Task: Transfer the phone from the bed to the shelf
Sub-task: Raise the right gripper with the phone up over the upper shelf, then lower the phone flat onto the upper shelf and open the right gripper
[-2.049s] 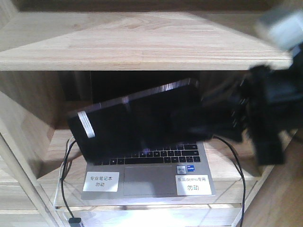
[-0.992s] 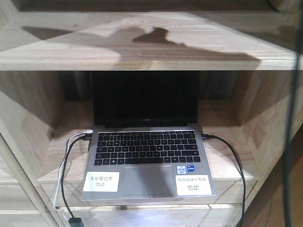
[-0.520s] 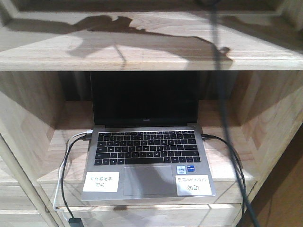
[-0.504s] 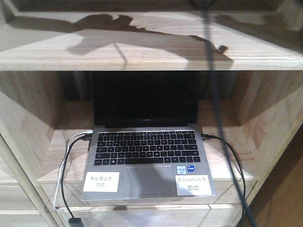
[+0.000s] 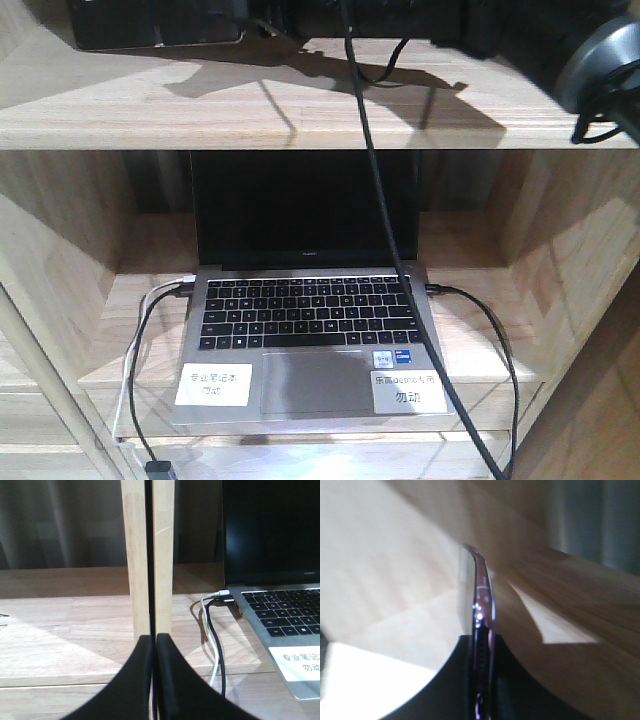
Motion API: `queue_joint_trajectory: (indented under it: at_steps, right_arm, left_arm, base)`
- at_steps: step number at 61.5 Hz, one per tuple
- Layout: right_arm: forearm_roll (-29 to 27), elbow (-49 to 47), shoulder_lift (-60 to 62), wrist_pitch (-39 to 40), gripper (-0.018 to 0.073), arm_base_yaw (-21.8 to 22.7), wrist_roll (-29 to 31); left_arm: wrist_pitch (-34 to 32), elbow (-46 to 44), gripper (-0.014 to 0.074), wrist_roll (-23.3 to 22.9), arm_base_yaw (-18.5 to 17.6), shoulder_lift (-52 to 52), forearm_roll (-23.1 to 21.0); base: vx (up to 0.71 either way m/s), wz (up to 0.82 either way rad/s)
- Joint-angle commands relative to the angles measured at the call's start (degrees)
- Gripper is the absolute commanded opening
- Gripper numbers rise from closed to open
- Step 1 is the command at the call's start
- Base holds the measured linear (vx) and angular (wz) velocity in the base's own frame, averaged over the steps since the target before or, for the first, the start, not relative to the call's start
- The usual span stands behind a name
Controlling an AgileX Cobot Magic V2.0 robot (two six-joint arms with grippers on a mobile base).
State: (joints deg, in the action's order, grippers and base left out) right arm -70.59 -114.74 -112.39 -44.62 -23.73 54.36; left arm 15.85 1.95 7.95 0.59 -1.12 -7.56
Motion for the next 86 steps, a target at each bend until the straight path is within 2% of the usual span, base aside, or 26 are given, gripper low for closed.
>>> queue_joint_trajectory:
  at_steps: [1, 27, 38, 44, 51, 62, 69, 75, 86]
  right_arm:
    - [-3.4, -2.0, 2.6, 2.1, -0.0001, 0.1, 2.2]
    - [-3.2, -2.0, 0.9, 3.3, 0.0007, 0.2, 3.1]
    - [-3.2, -2.0, 0.9, 3.3, 0.0051, 0.2, 3.1]
    - [-3.2, -2.0, 0.9, 3.3, 0.0111, 0.2, 3.1]
    - [-3.1, -2.0, 0.9, 3.3, 0.0221, 0.2, 3.1]
    - [-3.0, -2.0, 0.9, 4.7, 0.0465, 0.2, 3.1]
    - [-2.7, -2.0, 1.0, 6.1, 0.0575, 0.2, 3.1]
    - [-1.4, -2.0, 1.3, 6.7, 0.0615, 0.2, 3.1]
    - [3.7, -2.0, 2.3, 7.3, 0.0603, 0.2, 3.0]
  left_arm:
    - [-4.2, 0.1, 0.0001, -0.2, -0.2, -0.3, -0.4]
    - [-4.2, 0.1, 0.0001, -0.2, -0.2, -0.3, -0.4]
    - [-4.2, 0.1, 0.0001, -0.2, -0.2, -0.3, -0.4]
    - [-4.2, 0.1, 0.0001, -0.2, -0.2, -0.3, -0.4]
    - [-4.2, 0.1, 0.0001, -0.2, -0.2, -0.3, -0.4]
    - [-4.2, 0.1, 0.0001, -0.2, -0.2, -0.3, -0.4]
    - [-4.2, 0.1, 0.0001, -0.2, -0.2, -0.3, -0.4]
    - [-4.2, 0.1, 0.0001, -0.2, -0.2, -0.3, -0.4]
    - [-4.2, 0.1, 0.0001, -0.2, -0.2, -0.3, -0.4]
  base:
    - [0.00, 0.00]
    - [0.00, 0.00]
    - [0.00, 0.00]
    - [0.00, 0.00]
    - [0.00, 0.00]
    - [0.00, 0.00]
    - [0.00, 0.00]
    - [0.00, 0.00]
    - [0.00, 0.00]
